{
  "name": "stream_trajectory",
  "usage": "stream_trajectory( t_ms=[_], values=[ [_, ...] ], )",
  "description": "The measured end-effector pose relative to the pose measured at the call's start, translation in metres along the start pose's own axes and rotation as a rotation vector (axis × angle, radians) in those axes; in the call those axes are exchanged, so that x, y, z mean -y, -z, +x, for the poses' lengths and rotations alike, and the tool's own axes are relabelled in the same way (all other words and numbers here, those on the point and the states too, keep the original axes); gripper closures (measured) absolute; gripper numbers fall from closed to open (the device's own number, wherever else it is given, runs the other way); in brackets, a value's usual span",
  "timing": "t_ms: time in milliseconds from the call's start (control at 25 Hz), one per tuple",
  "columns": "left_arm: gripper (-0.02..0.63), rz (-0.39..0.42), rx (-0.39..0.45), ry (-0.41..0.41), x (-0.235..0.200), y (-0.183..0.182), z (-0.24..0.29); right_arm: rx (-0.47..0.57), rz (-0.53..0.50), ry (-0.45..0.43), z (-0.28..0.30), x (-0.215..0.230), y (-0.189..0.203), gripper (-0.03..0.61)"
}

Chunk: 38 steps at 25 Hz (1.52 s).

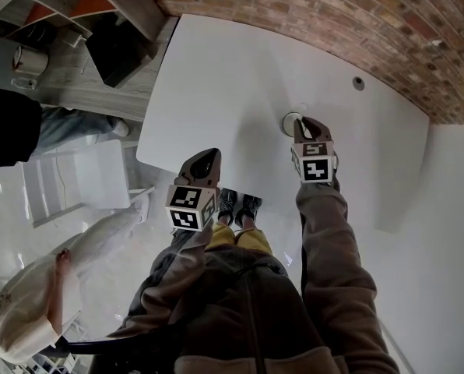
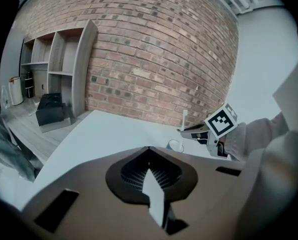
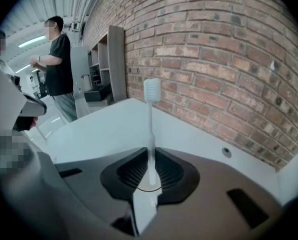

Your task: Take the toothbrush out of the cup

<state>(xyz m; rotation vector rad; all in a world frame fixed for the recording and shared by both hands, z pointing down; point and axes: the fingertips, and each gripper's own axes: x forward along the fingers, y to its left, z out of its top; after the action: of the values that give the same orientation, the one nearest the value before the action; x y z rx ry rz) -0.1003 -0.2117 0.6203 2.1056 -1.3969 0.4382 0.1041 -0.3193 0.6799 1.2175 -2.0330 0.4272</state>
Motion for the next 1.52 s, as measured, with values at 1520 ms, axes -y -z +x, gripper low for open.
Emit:
stream_trajectory(
  t_ms=[1520],
  values=[
    [0.611, 0.242, 0.516, 0.119, 0.097, -0.239, -0.11, 0.589, 0.051, 0.104, -0.293, -0.035, -0.194, 0.531]
  ],
)
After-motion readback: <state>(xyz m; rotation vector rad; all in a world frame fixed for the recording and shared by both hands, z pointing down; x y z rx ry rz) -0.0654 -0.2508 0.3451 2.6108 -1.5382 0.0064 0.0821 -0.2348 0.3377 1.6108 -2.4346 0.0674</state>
